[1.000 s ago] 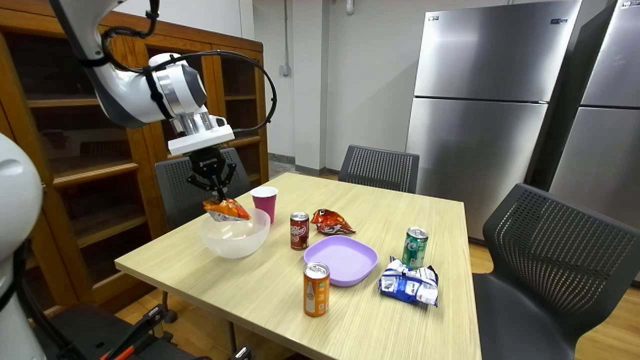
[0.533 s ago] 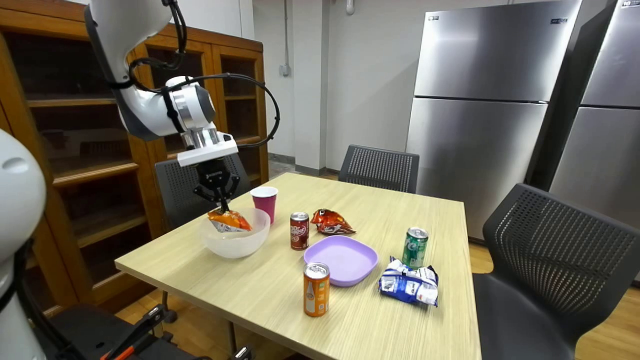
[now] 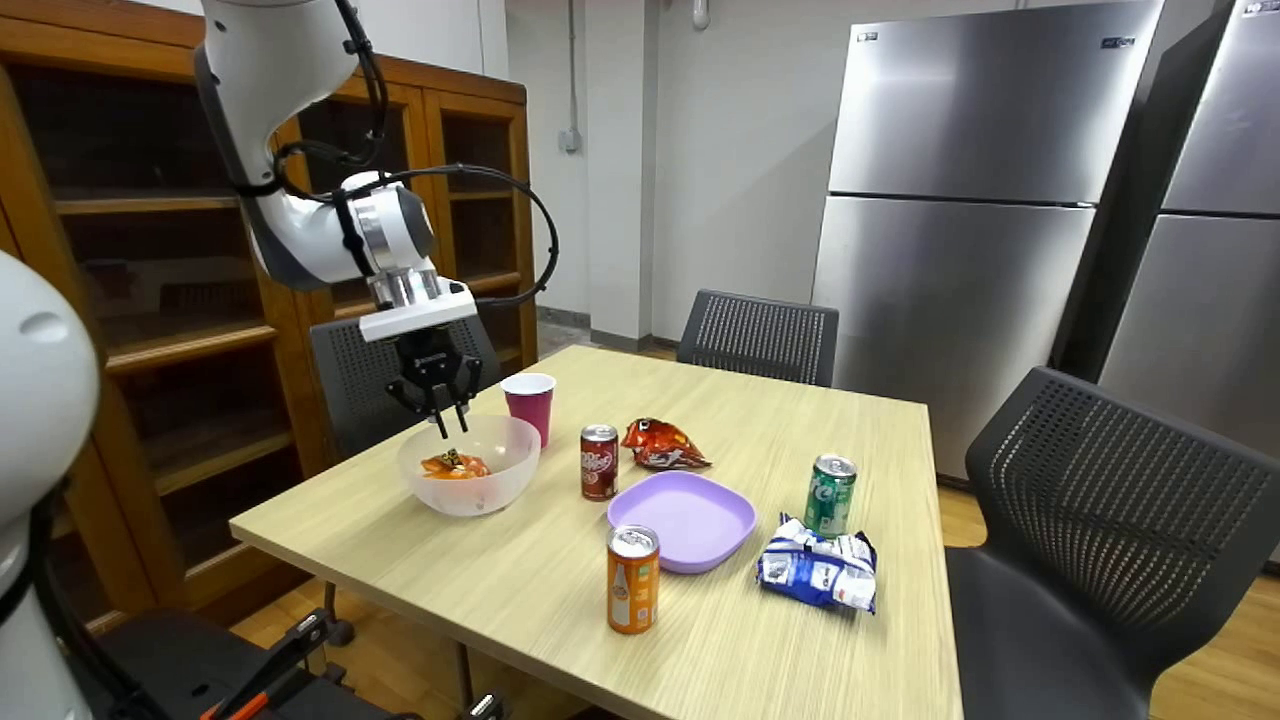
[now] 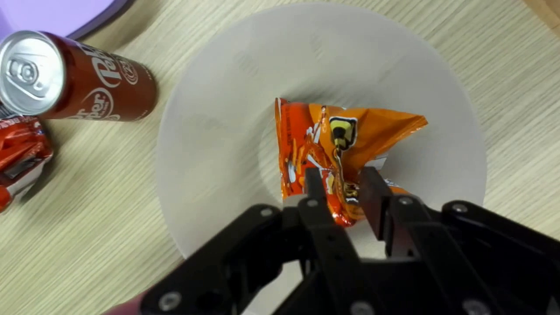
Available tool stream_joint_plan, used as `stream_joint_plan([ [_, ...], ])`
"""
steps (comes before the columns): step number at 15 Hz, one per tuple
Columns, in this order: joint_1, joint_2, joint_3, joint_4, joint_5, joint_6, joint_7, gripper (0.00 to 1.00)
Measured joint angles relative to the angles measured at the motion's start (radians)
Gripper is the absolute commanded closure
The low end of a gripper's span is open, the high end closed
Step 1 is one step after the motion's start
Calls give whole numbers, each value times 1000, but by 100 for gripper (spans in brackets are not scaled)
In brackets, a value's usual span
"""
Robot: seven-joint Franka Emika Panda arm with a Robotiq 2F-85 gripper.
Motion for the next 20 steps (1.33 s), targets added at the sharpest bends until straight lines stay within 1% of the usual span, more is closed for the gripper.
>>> stream_joint_plan([
  [3,-5,-27,-7,-5,25,2,-2,18],
  [5,-21,-67,-8,-22,48,7,-10,3],
  [6,-32,-94,-9,-36,60,14,-16,0],
  [10,-88,-217,-24,-119,101,74,-53,0],
  [14,-155,-321,-60,-209,156,160,-129,0],
  [17,-205,-357,-100,-256,205,223,-194,0],
  [20,-250,-362,-141,-279,255,266,-254,0],
])
